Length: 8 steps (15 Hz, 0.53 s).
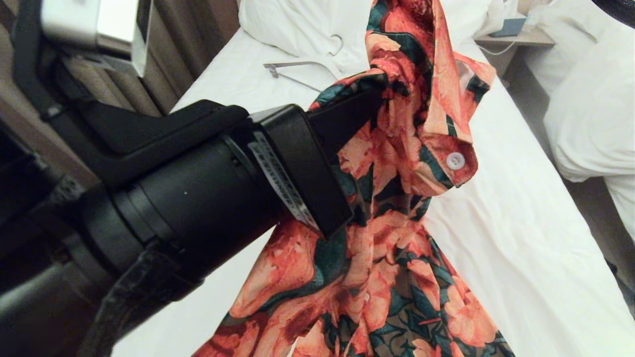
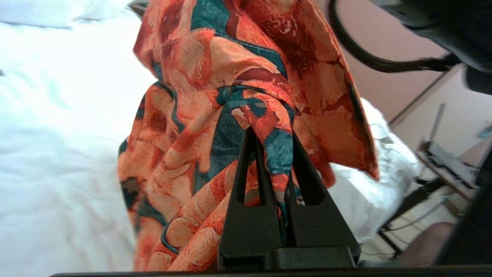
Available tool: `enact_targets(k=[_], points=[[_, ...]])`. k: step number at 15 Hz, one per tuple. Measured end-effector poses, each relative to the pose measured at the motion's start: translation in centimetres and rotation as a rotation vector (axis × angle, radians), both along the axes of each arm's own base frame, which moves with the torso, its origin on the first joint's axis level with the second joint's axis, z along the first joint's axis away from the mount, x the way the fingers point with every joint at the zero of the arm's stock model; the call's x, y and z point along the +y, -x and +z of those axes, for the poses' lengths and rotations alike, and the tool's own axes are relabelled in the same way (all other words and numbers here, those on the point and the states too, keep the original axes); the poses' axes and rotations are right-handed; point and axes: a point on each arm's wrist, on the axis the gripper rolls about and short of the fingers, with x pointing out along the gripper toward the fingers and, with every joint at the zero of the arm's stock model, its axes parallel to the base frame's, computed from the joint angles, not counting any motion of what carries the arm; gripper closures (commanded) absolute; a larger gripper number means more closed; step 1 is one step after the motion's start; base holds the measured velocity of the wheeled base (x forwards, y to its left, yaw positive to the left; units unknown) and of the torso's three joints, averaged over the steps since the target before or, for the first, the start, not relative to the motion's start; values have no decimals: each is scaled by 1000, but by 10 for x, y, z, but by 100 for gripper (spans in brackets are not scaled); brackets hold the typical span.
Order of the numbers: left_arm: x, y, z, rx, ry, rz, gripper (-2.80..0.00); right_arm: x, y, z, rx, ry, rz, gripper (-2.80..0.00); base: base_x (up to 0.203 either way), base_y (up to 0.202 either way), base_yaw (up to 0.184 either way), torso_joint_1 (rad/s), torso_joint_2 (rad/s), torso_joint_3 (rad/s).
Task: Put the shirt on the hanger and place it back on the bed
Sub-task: Take the clothes hanger out of the clothes
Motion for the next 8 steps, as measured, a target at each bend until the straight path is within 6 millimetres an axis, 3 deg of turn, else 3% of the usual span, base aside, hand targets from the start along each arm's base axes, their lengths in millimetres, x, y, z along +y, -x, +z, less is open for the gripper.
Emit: enact_targets(k=[6, 7, 8], points=[[19, -6, 11, 9, -37, 54, 0, -1, -2, 0, -4, 8, -40, 0, 0, 0, 0, 0, 0, 0], [21, -6, 12, 4, -32, 47, -280, -1, -2, 0, -4, 9, -41, 0, 0, 0, 0, 0, 0, 0], [22, -6, 14, -1, -27, 43, -280, -2, -3, 0, -4, 11, -44, 0, 0, 0, 0, 0, 0, 0]])
